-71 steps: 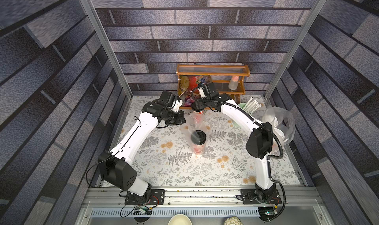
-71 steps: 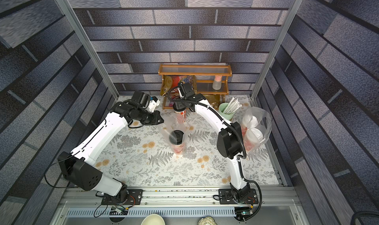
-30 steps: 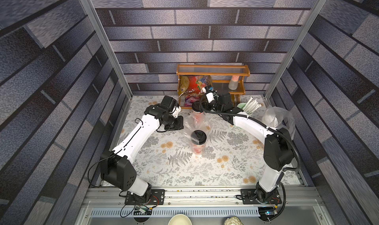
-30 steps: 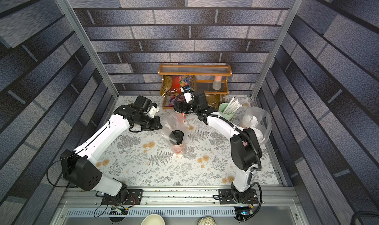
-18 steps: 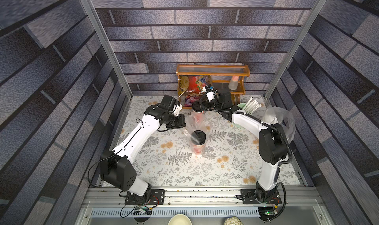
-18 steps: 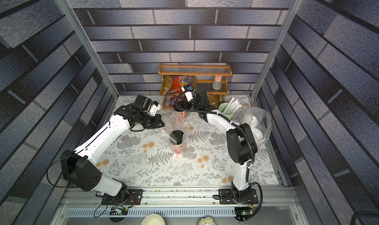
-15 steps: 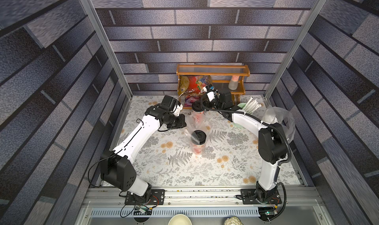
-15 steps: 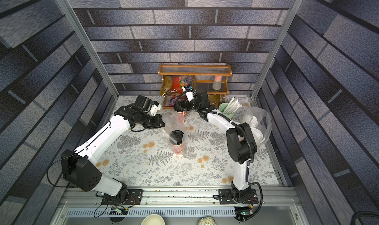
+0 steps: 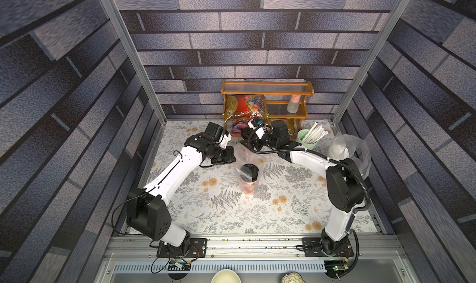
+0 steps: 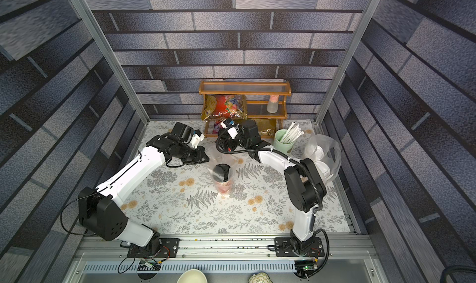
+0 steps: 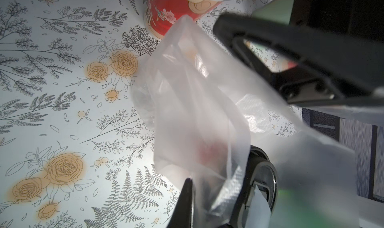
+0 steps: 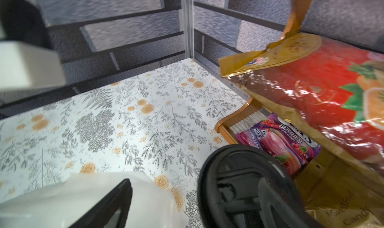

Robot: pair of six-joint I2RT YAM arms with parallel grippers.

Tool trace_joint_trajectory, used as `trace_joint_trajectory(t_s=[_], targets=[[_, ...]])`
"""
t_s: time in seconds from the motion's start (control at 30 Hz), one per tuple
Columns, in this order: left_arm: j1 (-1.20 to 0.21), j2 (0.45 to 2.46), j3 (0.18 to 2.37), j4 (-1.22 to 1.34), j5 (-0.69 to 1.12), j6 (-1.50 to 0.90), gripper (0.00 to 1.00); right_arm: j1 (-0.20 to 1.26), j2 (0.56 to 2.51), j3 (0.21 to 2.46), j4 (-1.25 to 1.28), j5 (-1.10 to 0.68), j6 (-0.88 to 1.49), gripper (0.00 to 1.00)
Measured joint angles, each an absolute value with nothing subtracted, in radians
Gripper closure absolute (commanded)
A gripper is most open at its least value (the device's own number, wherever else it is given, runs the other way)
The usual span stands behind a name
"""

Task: Pack milk tea into plastic carrier bags
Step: Move the milk tea cup to the center of the board.

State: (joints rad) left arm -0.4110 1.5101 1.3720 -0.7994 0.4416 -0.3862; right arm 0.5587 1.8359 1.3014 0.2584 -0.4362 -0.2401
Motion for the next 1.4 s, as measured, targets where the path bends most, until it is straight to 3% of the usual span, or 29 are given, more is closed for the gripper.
trace_joint_trajectory(t_s=[0.3, 0.6, 0.97, 1.4], targets=[[-0.412, 1.510, 1.371, -0.799, 0.442, -0.386, 0.89, 0.583, 1.801, 1.245, 0.253, -0.406, -0.360, 0.05], [-0.413, 1.510, 1.371, -0.799, 0.441, -0.386, 0.89, 0.521, 1.820, 1.314, 0.326, -0.412, -0.275, 0.05], [-0.413, 1.510, 1.371, -0.799, 0.441, -0.387, 0.89, 0.447, 1.979, 1.465, 0.362, -0.474, -0.171, 0.04], [-0.413, 1.510, 1.371, -0.800, 0.441, -0.387, 0.89, 0.433, 2.012, 1.497, 0.319, -0.564, -0.184, 0.13]])
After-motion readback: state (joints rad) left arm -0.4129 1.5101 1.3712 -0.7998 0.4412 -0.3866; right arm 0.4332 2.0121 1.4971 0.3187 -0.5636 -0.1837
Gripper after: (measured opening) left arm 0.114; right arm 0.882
